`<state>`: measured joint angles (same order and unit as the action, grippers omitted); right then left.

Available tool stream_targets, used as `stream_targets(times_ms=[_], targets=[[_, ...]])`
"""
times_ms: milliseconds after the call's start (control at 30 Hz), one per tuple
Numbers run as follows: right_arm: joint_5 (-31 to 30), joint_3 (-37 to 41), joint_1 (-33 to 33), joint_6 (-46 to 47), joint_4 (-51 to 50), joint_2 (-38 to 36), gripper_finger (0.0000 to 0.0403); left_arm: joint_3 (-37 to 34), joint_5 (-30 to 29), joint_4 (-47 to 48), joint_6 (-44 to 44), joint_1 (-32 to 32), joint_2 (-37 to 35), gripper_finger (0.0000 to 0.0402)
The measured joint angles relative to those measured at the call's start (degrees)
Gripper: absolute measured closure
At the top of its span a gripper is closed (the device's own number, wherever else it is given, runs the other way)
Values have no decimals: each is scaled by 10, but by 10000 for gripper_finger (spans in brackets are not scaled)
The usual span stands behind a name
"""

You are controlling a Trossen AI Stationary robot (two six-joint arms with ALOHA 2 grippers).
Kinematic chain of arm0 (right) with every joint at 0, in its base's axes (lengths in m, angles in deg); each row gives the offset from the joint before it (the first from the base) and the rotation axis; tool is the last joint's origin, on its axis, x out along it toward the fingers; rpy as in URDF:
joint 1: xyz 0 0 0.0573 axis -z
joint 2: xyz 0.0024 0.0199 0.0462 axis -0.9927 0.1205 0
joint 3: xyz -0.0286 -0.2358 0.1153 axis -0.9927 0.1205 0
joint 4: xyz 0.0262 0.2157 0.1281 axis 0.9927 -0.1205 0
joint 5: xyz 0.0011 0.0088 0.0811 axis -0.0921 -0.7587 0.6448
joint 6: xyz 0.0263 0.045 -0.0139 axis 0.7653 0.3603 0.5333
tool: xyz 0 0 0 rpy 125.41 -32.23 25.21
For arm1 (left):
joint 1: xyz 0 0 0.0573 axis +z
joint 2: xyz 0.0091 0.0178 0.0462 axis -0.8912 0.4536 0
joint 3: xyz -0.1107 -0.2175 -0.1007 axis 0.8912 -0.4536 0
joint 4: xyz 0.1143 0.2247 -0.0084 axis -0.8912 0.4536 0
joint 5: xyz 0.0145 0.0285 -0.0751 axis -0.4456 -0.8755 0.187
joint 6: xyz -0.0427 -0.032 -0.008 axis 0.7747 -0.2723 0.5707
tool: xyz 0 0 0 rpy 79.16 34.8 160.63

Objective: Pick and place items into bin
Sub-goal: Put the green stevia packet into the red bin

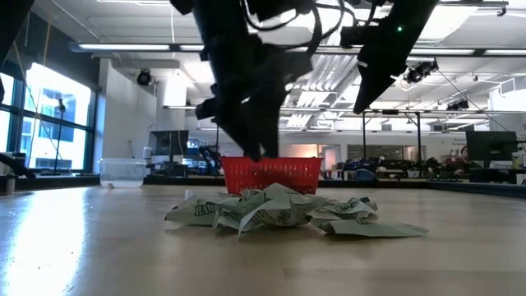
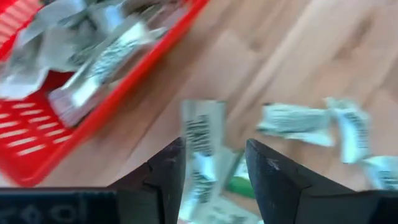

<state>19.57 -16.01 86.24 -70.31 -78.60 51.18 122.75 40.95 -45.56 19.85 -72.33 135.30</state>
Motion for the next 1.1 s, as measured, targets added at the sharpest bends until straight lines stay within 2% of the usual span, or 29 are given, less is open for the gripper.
stream_targets(times_ms=[100, 167, 533, 767, 1100], targets=[[0, 0, 14, -3, 0, 0, 57, 2, -7, -26, 0, -13, 0, 188], [3, 0, 22, -2, 1, 0, 57, 1, -24, -17, -1, -17, 0, 183], [28, 0, 36, 16, 1, 0, 57, 1, -24, 13, -76, -16, 50, 181], [28, 0, 36, 32, -5, 1, 57, 1, -79, 31, -101, -15, 51, 181], [28, 0, 36, 32, -7, 1, 57, 1, -51, -12, -107, -12, 51, 182]])
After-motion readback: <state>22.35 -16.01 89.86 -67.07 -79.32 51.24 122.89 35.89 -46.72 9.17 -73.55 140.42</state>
